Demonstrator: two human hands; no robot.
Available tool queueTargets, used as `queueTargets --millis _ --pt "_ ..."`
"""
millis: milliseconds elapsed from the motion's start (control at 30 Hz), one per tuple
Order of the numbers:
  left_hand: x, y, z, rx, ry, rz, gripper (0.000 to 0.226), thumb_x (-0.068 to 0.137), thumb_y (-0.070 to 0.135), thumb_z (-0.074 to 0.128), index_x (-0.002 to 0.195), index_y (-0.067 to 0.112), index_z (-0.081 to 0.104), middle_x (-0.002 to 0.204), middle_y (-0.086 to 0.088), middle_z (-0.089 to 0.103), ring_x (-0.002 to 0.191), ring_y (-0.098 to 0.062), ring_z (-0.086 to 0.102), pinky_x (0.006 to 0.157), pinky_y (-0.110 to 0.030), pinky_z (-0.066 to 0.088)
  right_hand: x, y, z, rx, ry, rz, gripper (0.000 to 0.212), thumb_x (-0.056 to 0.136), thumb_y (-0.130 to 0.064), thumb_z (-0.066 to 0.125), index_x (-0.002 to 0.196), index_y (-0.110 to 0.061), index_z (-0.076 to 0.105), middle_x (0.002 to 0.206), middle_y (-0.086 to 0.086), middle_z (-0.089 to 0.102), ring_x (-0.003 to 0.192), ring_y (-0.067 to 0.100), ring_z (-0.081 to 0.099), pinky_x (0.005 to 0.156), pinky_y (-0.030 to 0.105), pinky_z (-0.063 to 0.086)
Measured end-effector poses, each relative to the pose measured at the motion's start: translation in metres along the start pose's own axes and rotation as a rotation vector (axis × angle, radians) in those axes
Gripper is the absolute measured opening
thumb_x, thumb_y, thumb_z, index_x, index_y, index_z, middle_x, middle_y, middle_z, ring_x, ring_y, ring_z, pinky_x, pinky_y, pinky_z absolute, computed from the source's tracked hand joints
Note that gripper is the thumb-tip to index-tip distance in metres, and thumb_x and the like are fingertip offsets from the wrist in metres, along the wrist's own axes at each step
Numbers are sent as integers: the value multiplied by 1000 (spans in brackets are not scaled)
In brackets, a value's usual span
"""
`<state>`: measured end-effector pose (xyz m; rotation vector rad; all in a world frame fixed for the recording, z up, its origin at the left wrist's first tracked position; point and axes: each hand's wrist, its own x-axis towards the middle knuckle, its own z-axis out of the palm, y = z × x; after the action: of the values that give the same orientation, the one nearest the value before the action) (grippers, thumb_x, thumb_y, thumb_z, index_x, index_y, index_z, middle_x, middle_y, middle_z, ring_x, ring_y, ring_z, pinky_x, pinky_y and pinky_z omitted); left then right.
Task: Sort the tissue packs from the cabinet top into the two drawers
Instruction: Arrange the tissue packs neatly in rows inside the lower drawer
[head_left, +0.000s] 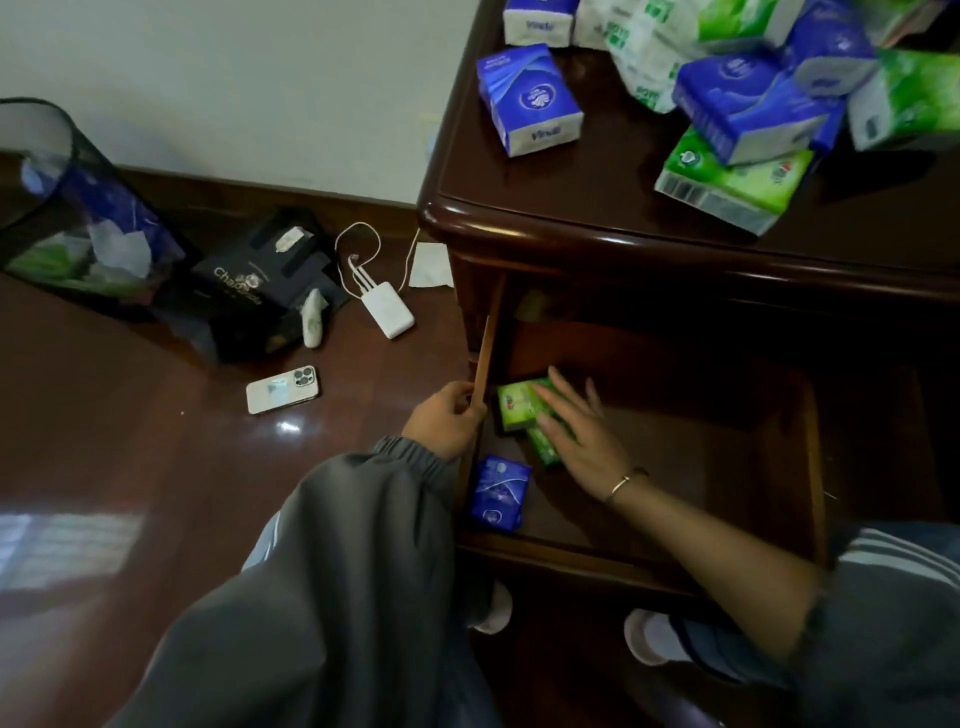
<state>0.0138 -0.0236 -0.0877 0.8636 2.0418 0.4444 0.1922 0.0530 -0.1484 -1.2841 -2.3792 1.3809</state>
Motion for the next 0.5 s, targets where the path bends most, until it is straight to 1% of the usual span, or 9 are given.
queueTargets --millis 67,100,133,200,233,300,367,433,500 --pt "1 2 -3 5 -18 -1 40 96 25 51 135 12 50 127 -12 61 114 -28 58 96 -36 46 4 1 -8 95 165 19 40 94 -34 50 134 -28 50 152 -8 30 144 22 19 113 36 20" --pt "1 2 -3 4 -25 -3 41 96 25 50 135 12 49 127 -12 61 114 -29 58 97 -38 46 8 1 -11 113 236 67 39 92 -34 53 130 -25 52 148 -1 37 139 22 30 109 31 26" --pt "1 3 -3 1 -29 -4 41 96 25 50 135 11 49 127 -12 61 114 -29 58 97 -39 46 13 1 -13 114 268 131 43 90 -38 57 131 -25 51 145 4 41 135 23 37 105 29 31" --pt "1 4 -3 -3 -30 -9 41 96 26 50 135 12 49 127 -12 61 113 -29 59 97 -38 46 26 -2 -17 38 205 233 58 84 -47 60 136 -28 44 143 9 42 131 28 39 103 34 35" --pt "1 4 -3 -3 -29 -11 41 97 26 49 135 12 48 126 -12 62 113 -28 59 96 -37 46 33 -3 -17 -71 139 244 62 83 -49 61 138 -29 41 143 10 42 131 31 38 105 38 35" --pt "0 4 -4 -11 -31 -16 42 97 27 49 136 13 48 125 -11 62 111 -28 59 95 -37 47 47 -7 -17 -288 16 238 65 82 -50 61 139 -29 38 141 9 46 129 35 39 105 42 36" --pt "0 5 -4 -22 -39 -24 42 97 27 49 136 14 47 125 -11 62 110 -27 60 95 -36 47 55 -11 -16 -393 -33 238 59 83 -45 61 135 -27 42 135 8 53 125 36 43 101 46 39" --pt "0 5 -5 -31 -47 -33 42 97 27 49 136 15 47 125 -10 61 110 -26 60 96 -36 47 59 -13 -18 -387 -15 203 45 85 -39 61 125 -22 52 125 9 60 117 33 51 95 44 44" --pt "0 5 -5 -42 -52 -40 41 97 27 49 136 16 47 125 -10 61 110 -26 59 97 -36 47 55 -14 -22 -339 17 155 38 86 -36 62 119 -18 57 117 9 65 108 30 58 89 39 47"
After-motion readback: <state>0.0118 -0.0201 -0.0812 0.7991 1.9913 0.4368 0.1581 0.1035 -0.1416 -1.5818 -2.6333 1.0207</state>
